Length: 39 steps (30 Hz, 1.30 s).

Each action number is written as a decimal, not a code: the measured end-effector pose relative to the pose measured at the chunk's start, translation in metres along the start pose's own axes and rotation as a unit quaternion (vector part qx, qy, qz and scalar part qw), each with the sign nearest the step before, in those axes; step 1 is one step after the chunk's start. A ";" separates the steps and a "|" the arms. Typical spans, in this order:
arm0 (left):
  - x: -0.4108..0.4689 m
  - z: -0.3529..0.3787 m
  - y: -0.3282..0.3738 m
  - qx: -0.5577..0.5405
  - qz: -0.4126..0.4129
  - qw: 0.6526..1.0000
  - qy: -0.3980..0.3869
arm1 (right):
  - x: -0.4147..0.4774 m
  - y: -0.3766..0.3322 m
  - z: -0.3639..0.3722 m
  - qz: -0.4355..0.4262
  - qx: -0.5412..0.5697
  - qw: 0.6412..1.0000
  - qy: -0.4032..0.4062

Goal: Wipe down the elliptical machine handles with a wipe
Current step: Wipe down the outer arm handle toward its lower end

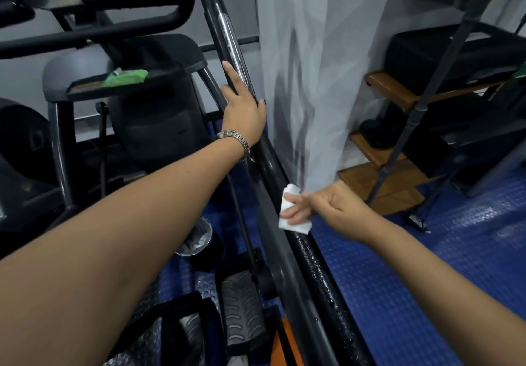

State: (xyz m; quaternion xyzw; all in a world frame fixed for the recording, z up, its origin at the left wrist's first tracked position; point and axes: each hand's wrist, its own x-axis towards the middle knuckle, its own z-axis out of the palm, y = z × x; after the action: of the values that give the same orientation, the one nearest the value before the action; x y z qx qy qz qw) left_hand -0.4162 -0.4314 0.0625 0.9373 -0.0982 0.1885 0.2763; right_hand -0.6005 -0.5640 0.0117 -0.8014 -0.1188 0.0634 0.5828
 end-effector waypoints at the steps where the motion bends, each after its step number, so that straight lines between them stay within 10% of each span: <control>1: 0.000 0.000 0.000 -0.001 0.000 1.000 -0.001 | 0.004 0.000 0.000 0.000 -0.002 1.000 0.015; 39: -0.004 -0.004 0.002 -0.010 0.003 1.000 -0.009 | -0.034 -0.001 0.007 0.010 0.046 0.999 0.011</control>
State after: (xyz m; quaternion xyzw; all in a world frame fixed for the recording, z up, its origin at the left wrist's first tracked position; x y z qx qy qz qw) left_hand -0.4216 -0.4308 0.0654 0.9358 -0.1052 0.1798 0.2843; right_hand -0.6346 -0.5664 0.0090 -0.7753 -0.1011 0.0660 0.6200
